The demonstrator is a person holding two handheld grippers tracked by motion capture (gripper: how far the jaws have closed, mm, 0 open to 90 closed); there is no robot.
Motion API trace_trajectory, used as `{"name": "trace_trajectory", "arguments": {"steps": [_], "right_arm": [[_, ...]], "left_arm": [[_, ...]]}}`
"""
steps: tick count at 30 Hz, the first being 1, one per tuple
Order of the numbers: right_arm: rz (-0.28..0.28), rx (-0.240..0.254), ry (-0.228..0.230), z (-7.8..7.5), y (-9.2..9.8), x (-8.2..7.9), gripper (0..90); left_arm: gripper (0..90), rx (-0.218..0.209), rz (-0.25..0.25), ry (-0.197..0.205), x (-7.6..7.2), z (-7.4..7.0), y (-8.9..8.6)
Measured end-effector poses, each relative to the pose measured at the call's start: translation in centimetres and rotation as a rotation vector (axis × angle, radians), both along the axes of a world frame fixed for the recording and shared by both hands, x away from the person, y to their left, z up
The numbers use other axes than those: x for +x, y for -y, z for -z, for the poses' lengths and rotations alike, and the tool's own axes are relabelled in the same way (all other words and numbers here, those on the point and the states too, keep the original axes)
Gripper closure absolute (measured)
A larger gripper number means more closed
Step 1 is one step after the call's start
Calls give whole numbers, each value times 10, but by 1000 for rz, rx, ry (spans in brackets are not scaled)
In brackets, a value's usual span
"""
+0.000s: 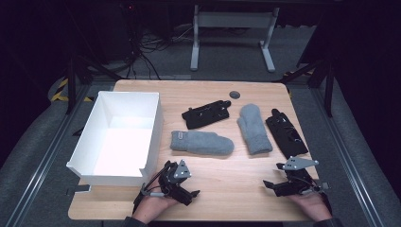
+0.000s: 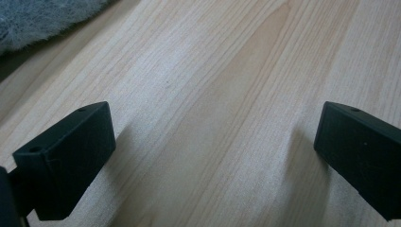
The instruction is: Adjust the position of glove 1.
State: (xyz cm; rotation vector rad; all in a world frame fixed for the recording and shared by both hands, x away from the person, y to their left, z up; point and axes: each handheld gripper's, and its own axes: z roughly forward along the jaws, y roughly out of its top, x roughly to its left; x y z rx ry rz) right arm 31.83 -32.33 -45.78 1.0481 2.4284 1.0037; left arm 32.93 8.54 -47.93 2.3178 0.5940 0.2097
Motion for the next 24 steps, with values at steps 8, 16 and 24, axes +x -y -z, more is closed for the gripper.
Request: {"name": "trace_trajectory", "arguments": {"steps": [8,16,24], "right_arm": [[41,7,30,-11,-6,17,151],[72,2,56,-20,-13,40,147],[90,-2,67,-27,-25,70,148]], "left_arm": [[0,-1,0,-1,0,0,0],[0,-1,2,-1,0,0,0],[0,3,4,-2,1,0,0]]}}
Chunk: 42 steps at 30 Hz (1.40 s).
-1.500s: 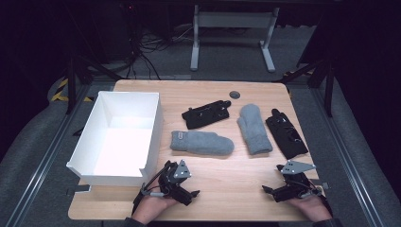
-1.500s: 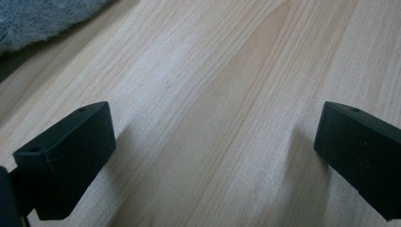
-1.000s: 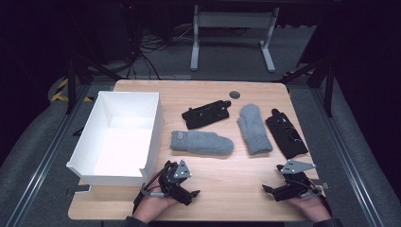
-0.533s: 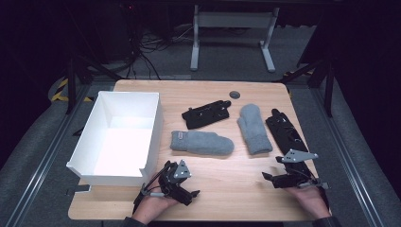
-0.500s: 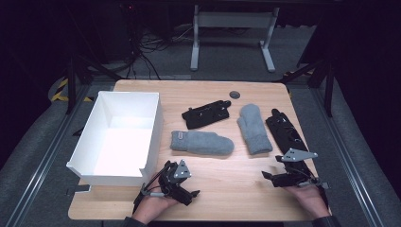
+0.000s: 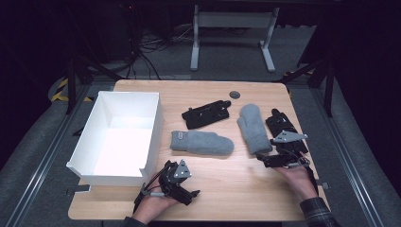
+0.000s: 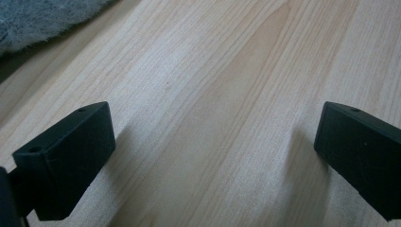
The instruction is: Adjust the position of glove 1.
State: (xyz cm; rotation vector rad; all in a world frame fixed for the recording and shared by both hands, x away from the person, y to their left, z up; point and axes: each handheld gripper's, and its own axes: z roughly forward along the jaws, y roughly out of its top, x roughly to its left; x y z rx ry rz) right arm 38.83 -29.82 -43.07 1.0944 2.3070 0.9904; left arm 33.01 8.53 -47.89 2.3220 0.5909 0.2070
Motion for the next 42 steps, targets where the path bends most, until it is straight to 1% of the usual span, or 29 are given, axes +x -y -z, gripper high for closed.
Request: {"name": "trace_trajectory", "arguments": {"steps": [1,4,5,6,8,11,15,17,20,22,24,26,29,30,31,32,33,35,38,40,42], "right_arm": [[0,0,0,0,0,0,148],[17,12,12,-2,-4,9,152],[21,18,10,-3,-5,13,151],[29,20,2,-3,-7,20,151],[31,16,5,-3,-8,23,151],[48,32,2,-2,-11,33,153],[64,37,-7,0,-15,49,156],[73,49,6,4,-16,54,170],[90,38,-4,10,-17,62,174],[98,36,2,12,-18,68,194],[99,37,5,13,-20,71,232],[95,16,-6,16,-21,74,280],[104,25,-24,19,-19,75,382],[104,25,-24,19,-19,75,382],[97,37,-33,20,-18,75,429],[90,39,-37,20,-16,75,509],[76,38,-33,19,-14,75,643],[68,44,-31,18,-12,74,744],[53,54,-22,15,-9,71,813],[48,51,-17,14,-8,71,823],[34,58,-12,8,-6,68,836]], "left_arm": [[0,0,0,0,0,0,0],[0,0,0,0,0,0,0],[0,0,0,0,0,0,0],[0,0,0,0,0,0,0],[0,1,1,2,0,0,0],[0,1,2,2,0,0,0],[1,0,2,2,0,0,0],[0,1,2,2,0,0,0],[1,-3,6,0,0,0,0],[1,-3,7,0,1,0,0],[1,-1,7,1,1,0,0],[2,-3,4,1,0,0,0],[2,-4,3,1,0,0,0],[2,-4,3,1,0,0,0],[2,-4,3,1,0,0,0],[2,-3,2,2,0,0,0],[2,-3,3,1,0,0,0],[2,-2,1,-1,0,0,-1],[2,-4,1,0,0,0,0],[2,-3,0,-1,0,0,0],[2,-3,-1,-2,0,0,0]]}}
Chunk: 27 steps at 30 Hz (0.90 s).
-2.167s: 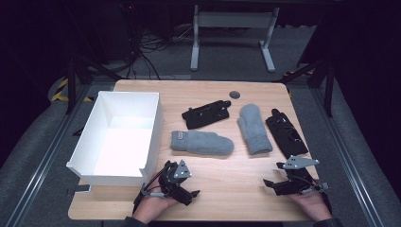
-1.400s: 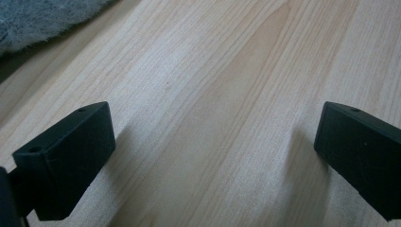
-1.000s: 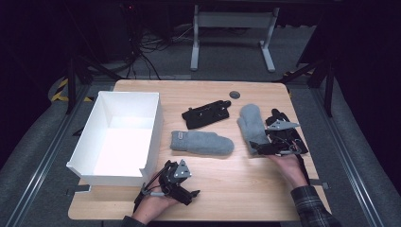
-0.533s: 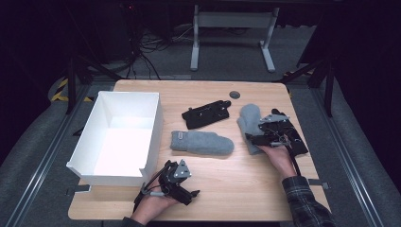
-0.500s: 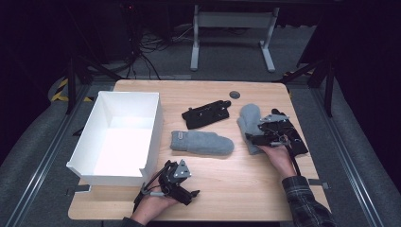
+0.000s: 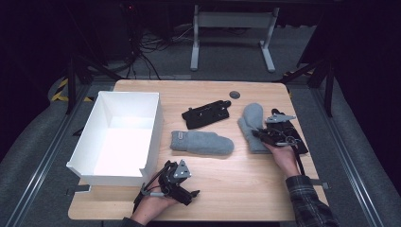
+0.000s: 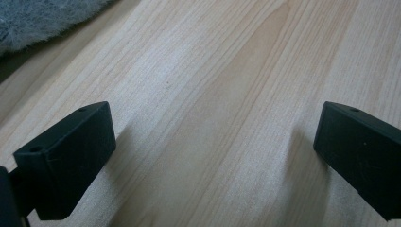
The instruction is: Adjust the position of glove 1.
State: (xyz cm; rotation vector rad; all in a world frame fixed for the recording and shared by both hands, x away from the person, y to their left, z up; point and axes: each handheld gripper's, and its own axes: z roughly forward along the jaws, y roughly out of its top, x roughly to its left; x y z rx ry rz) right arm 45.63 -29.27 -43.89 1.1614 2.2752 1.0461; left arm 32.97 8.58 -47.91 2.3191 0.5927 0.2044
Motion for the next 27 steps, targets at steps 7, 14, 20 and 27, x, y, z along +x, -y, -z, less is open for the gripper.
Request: {"name": "trace_trajectory", "arguments": {"steps": [7,14,20,27], "right_arm": [[-47,62,14,-19,11,-20,841],[-102,83,24,-29,12,-49,841],[-168,106,23,-34,12,-75,841],[-253,136,9,-31,10,-105,841]], "left_arm": [[3,1,-1,3,0,0,0],[2,1,-3,0,-1,0,0],[3,-1,-3,-1,-1,0,0],[3,-1,-4,-1,-1,0,0]]}}
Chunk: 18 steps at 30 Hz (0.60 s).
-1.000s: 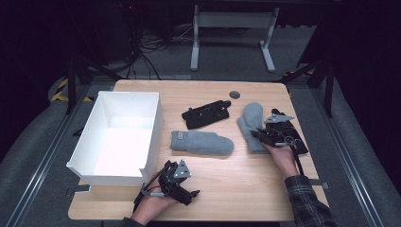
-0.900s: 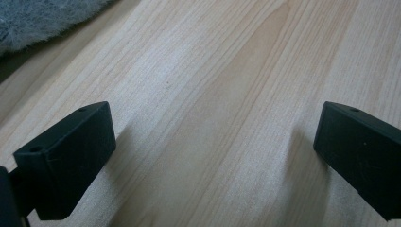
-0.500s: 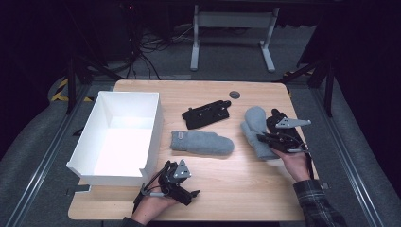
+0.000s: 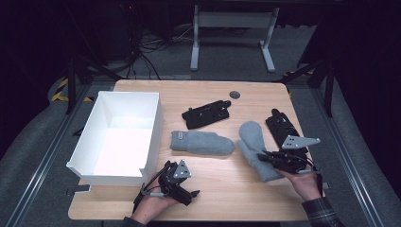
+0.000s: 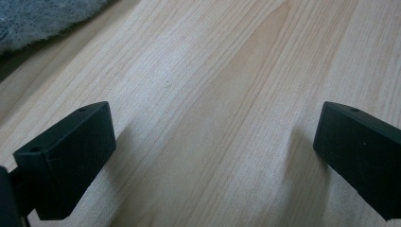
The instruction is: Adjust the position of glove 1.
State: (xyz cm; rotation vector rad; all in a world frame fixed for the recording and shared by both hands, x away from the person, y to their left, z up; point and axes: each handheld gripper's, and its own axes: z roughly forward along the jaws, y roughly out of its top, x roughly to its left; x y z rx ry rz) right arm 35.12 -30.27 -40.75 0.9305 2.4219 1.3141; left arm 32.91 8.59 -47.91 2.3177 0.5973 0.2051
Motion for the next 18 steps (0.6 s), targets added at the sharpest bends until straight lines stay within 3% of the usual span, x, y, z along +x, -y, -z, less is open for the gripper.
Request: {"name": "trace_trajectory", "arguments": {"steps": [11,18], "right_arm": [[-151,-5,-28,12,-17,-36,841],[-269,7,-46,16,-37,-47,840]], "left_arm": [[3,0,0,2,0,0,0],[3,0,0,2,0,0,0]]}}
